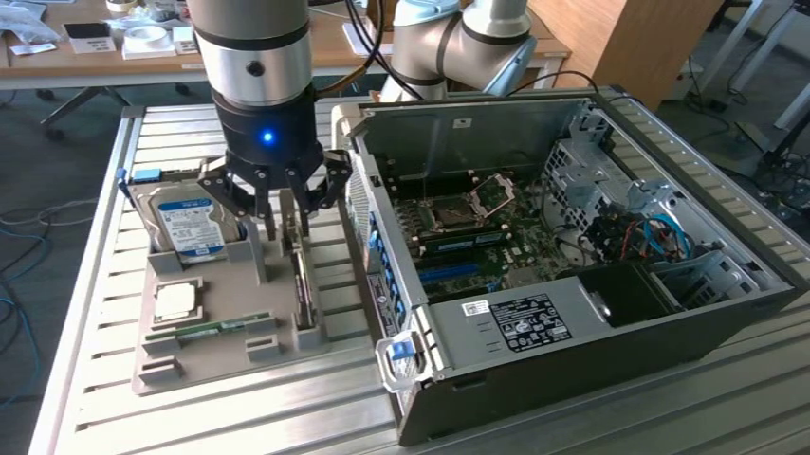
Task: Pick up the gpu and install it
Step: 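Pick up the gpu and move the gpu toward the slot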
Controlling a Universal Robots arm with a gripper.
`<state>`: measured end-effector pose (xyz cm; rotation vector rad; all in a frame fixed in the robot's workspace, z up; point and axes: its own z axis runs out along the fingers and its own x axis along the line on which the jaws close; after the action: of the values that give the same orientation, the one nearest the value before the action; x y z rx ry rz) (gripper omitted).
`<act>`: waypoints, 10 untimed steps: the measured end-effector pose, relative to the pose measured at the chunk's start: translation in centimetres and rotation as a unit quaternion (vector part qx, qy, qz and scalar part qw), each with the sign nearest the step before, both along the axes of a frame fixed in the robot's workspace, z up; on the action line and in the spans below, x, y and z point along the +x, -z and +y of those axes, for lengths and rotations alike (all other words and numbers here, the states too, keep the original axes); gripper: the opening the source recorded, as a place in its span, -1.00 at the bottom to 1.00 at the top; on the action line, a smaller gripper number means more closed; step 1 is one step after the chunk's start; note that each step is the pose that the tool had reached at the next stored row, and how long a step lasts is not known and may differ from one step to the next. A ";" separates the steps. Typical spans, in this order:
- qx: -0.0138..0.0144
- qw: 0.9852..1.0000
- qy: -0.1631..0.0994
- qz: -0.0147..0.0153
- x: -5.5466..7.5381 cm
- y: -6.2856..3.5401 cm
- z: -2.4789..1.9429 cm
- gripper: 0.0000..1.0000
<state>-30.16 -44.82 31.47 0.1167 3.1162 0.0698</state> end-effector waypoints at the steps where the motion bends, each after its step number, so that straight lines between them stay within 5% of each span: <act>1: 0.000 1.000 0.000 0.000 0.0 0.00 0.00 -0.18; 10: 0.000 1.000 0.000 0.000 0.0 0.23 0.00 -0.18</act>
<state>-30.16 -44.81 31.24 0.1168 3.1158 0.0704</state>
